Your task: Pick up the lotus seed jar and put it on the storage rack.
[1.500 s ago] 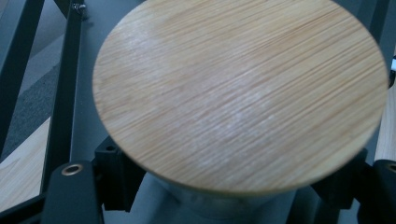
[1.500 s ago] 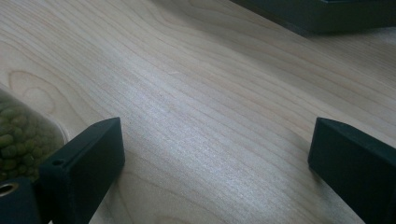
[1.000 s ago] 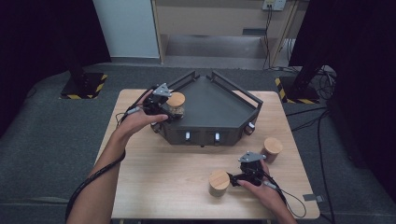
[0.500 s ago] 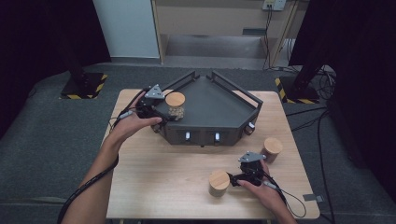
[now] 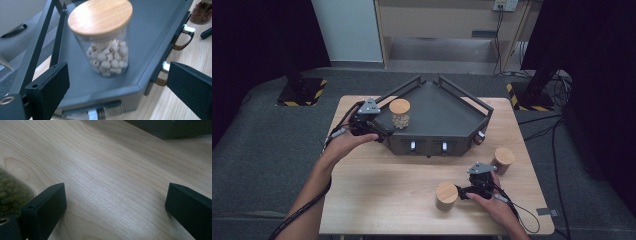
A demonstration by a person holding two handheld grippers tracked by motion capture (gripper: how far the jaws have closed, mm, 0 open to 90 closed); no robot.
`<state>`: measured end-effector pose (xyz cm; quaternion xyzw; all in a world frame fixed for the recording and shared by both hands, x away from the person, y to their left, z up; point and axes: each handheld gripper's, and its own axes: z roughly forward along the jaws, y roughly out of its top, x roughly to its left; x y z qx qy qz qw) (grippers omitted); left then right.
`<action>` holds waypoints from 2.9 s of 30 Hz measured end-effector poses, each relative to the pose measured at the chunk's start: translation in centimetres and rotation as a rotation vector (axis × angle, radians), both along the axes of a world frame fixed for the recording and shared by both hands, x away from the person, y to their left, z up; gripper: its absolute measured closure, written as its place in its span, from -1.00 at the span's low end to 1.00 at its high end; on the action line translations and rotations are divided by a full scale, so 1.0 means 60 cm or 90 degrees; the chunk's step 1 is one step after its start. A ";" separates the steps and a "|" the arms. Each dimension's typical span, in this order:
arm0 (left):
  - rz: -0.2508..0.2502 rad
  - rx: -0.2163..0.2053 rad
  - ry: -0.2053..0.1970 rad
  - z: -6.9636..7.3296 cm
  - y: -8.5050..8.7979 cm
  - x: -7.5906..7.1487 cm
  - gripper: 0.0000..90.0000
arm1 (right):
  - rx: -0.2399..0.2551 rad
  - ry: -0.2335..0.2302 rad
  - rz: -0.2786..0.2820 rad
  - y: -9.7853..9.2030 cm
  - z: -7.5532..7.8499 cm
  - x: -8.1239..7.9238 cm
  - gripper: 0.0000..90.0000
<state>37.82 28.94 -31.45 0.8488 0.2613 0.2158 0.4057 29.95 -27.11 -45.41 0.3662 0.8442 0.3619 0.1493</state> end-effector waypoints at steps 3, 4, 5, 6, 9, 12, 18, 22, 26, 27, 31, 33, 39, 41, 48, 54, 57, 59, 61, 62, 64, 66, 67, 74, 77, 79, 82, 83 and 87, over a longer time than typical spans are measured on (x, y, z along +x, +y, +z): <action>0.010 0.001 0.001 -0.006 0.008 -0.013 -0.92 | 0.000 0.000 0.000 0.000 0.000 0.000 -0.92; 0.014 0.002 0.000 -0.008 0.009 -0.017 -0.92 | 0.000 0.000 0.000 0.000 0.000 0.000 -0.92; 0.019 0.003 -0.001 -0.011 0.011 -0.021 -0.92 | 0.000 0.000 0.000 0.000 0.000 0.000 -0.92; 0.022 0.005 -0.002 -0.012 0.012 -0.025 -0.92 | 0.000 0.000 0.000 0.000 0.000 0.000 -0.92; 0.027 0.015 0.000 -0.017 0.010 -0.033 -0.92 | 0.000 0.000 0.000 0.000 0.000 0.000 -0.92; 0.027 0.010 0.002 -0.022 0.008 -0.043 -0.92 | 0.000 0.000 0.000 0.000 0.000 0.000 -0.92; 0.037 -0.001 0.002 -0.037 0.002 -0.065 -0.92 | 0.000 0.000 0.000 0.000 0.000 0.000 -0.92; 0.045 0.000 0.010 -0.053 -0.001 -0.081 -0.92 | 0.000 0.000 0.000 0.000 0.000 0.000 -0.92; 0.050 0.010 0.014 -0.063 -0.002 -0.098 -0.92 | -0.001 0.000 0.000 0.000 0.000 0.000 -0.92; 0.053 0.018 0.013 -0.064 -0.004 -0.104 -0.92 | -0.001 0.000 0.000 0.000 0.000 0.000 -0.92; 0.054 0.023 0.019 -0.072 -0.002 -0.118 -0.92 | -0.001 0.000 0.000 0.000 0.000 0.000 -0.92; 0.052 0.028 0.022 -0.076 -0.002 -0.124 -0.92 | -0.001 0.000 0.000 0.000 0.000 0.000 -0.92; 0.058 0.028 0.031 -0.090 -0.003 -0.145 -0.92 | -0.001 0.000 0.000 0.000 0.000 0.000 -0.92; 0.066 0.028 0.036 -0.097 -0.006 -0.153 -0.94 | -0.001 0.000 0.000 0.000 0.000 0.000 -0.92; 0.073 0.025 0.060 -0.125 -0.011 -0.172 -0.95 | 0.000 0.000 0.000 0.000 0.000 0.000 -0.92; 0.094 0.020 0.082 -0.150 -0.007 -0.185 -0.95 | 0.000 0.000 0.000 0.000 0.000 0.000 -0.92; 0.117 0.011 0.090 -0.165 0.000 -0.195 -0.95 | 0.001 0.000 0.000 0.000 0.000 0.000 -0.92; 0.132 0.006 0.099 -0.174 0.004 -0.200 -0.95 | 0.001 0.000 0.000 0.000 0.000 0.000 -0.92; 0.146 0.007 0.105 -0.181 0.008 -0.204 -0.95 | 0.000 0.000 0.000 0.000 0.000 0.000 -0.92; 0.153 0.007 0.106 -0.184 0.009 -0.206 -0.95 | 0.001 0.000 0.000 0.000 0.000 0.000 -0.91; 0.160 0.013 0.106 -0.187 0.009 -0.212 -0.95 | 0.001 0.000 0.000 0.000 0.000 0.000 -0.92; 0.159 0.010 0.110 -0.191 0.011 -0.215 -0.95 | 0.003 0.001 0.000 -0.002 0.000 0.001 -0.92; 0.160 0.010 0.112 -0.193 0.011 -0.217 -0.95 | 0.004 0.002 0.000 -0.002 0.000 0.001 -0.91; 0.195 0.021 0.126 -0.210 0.009 -0.222 -0.95 | 0.000 0.000 0.000 0.000 0.000 0.000 -0.91; 0.195 0.033 0.129 -0.216 0.006 -0.221 -0.95 | 0.000 0.000 0.000 0.000 0.000 0.000 -0.91; 0.192 0.030 0.135 -0.219 0.007 -0.219 -0.97 | 0.000 0.000 0.000 0.000 0.000 0.000 -0.91; 0.198 0.016 0.141 -0.224 0.011 -0.218 -0.98 | 0.000 0.000 0.000 0.000 0.000 0.000 -0.91; 0.199 0.008 0.144 -0.226 0.013 -0.217 -1.00 | 0.000 0.000 0.000 0.000 0.000 0.000 -0.91; 0.199 -0.005 0.148 -0.231 0.019 -0.216 -1.00 | -0.001 0.000 -0.001 0.000 0.000 0.000 -0.91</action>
